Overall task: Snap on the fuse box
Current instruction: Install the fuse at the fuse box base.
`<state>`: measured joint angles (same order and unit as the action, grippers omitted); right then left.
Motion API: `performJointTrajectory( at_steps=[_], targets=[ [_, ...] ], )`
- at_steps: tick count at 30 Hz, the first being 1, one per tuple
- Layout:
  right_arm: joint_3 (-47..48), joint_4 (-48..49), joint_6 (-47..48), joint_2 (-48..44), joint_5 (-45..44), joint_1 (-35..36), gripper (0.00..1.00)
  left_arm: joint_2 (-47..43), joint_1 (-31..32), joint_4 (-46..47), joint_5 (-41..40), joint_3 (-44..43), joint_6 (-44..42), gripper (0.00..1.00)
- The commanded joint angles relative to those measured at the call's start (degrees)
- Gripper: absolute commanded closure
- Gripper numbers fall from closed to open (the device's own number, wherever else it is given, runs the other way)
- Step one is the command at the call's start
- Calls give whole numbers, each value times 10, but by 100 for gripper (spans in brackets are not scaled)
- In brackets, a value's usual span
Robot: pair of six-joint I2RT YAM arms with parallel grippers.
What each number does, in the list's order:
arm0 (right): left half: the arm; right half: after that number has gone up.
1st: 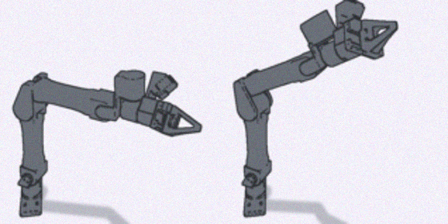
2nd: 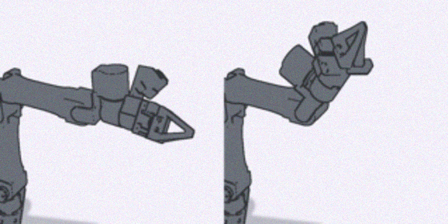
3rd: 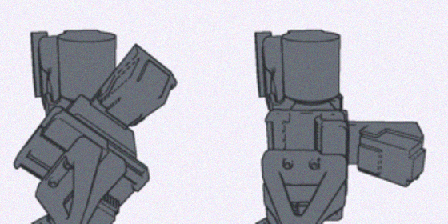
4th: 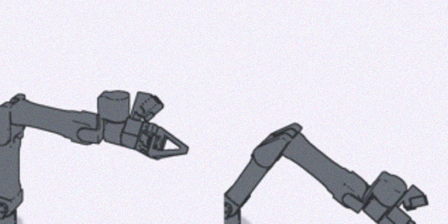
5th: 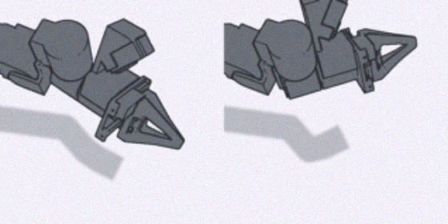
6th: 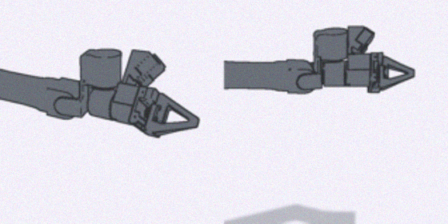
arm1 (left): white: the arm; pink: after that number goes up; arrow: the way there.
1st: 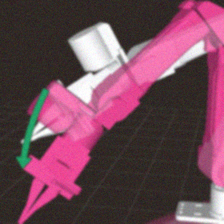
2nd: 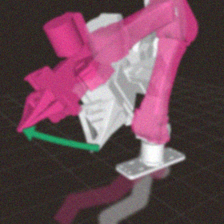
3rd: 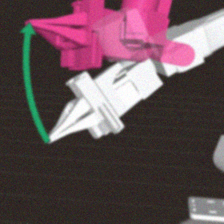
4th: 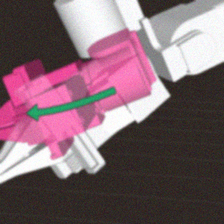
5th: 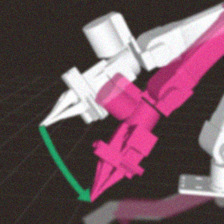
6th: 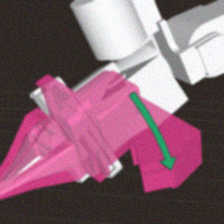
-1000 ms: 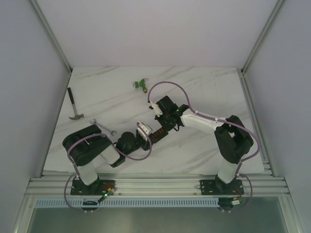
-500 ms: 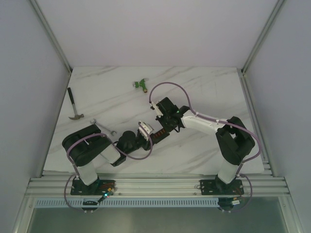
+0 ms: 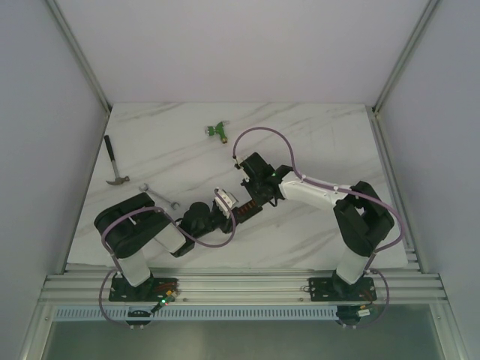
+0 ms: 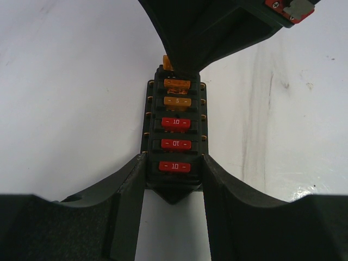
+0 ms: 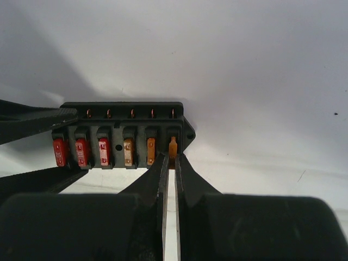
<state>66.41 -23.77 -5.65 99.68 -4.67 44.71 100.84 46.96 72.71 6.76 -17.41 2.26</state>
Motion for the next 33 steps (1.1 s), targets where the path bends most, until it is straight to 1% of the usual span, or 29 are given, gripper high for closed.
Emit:
performJointTrajectory(
  at_steps=[1,18,25,31,33],
  targets=[
    [-5,-23,-59,1,58,26,100,-1,12,-55,47,-6,-4,53],
    [22,-26,-84,6,66,32,100,-8,12,-78,47,-14,-11,53],
    [18,-45,-72,6,8,30,100,-12,12,-81,45,-13,-13,53],
    [14,-64,-55,10,-20,19,100,-16,12,-83,46,-11,-14,53],
    [9,-65,-51,7,-14,11,100,-16,12,-84,46,-10,-14,53]
  ],
)
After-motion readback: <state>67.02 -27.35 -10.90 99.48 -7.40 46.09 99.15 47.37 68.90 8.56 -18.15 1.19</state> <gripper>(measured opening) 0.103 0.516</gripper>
